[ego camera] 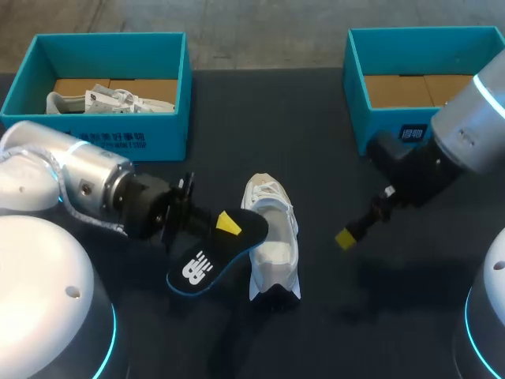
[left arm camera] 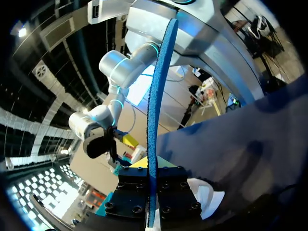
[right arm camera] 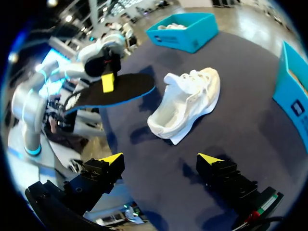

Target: Take the shoe out of the shoebox, open the shoe tongue, remove and reinsert the insole, then place the shoe into the shoebox

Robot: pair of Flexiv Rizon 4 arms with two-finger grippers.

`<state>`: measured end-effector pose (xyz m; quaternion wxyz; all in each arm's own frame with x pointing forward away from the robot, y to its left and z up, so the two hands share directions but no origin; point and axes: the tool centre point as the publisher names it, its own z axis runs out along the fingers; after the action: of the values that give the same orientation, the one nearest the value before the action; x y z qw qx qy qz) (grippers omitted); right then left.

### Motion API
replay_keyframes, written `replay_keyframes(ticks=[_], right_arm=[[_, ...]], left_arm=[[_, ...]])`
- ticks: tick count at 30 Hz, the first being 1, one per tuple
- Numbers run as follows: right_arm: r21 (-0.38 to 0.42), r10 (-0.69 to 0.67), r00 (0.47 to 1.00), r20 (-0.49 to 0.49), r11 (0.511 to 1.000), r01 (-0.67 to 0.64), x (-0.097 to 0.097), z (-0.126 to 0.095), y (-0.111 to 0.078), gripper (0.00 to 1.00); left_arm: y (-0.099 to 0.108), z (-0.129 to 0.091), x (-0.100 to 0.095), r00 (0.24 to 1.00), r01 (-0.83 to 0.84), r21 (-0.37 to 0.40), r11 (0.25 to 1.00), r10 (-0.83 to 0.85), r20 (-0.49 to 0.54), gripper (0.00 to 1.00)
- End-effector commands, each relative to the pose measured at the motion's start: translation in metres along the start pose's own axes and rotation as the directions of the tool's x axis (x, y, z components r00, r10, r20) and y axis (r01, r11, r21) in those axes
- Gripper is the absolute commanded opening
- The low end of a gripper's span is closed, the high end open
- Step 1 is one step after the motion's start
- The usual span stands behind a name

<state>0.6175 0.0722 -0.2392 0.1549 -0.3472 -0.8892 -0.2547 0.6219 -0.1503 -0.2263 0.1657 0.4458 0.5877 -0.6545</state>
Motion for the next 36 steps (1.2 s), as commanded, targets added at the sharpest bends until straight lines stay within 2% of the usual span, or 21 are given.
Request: replay_keyframes(ticks=[1,6,15,28,31,36], right_arm=[[-0.006,-0.097,0.995,-0.007,0.995,0.097,-0.002,0.013,-0.014,1.0],[0.0,-0.176,0.984,-0.009,0.984,0.176,-0.003,0.025,-0.024,1.0],[0.028,-0.291,0.956,0.022,0.956,0.29,0.002,0.048,-0.027,1.0],[0.028,-0.291,0.956,0.022,0.956,0.29,0.002,0.048,-0.027,1.0],[0.063,-0.29,0.956,0.048,0.956,0.287,0.0,0.056,-0.019,1.0],[0.032,-0.315,0.946,0.081,0.949,0.313,-0.005,0.074,-0.016,1.0]], left_arm=[[0.003,0.004,0.009,0.996,0.075,0.027,0.997,-0.076,0.034,0.0],[-0.002,0.009,0.013,0.986,0.151,0.045,0.988,-0.153,0.062,0.0],[-0.008,0.015,0.022,0.96,0.248,0.058,0.967,-0.254,0.116,0.0],[-0.009,0.016,0.023,0.959,0.255,0.058,0.965,-0.26,0.114,0.0],[-0.004,0.021,0.026,0.952,0.276,0.049,0.96,-0.28,0.119,0.0],[0.002,0.025,0.028,0.94,0.307,0.042,0.951,-0.31,0.141,0.0]])
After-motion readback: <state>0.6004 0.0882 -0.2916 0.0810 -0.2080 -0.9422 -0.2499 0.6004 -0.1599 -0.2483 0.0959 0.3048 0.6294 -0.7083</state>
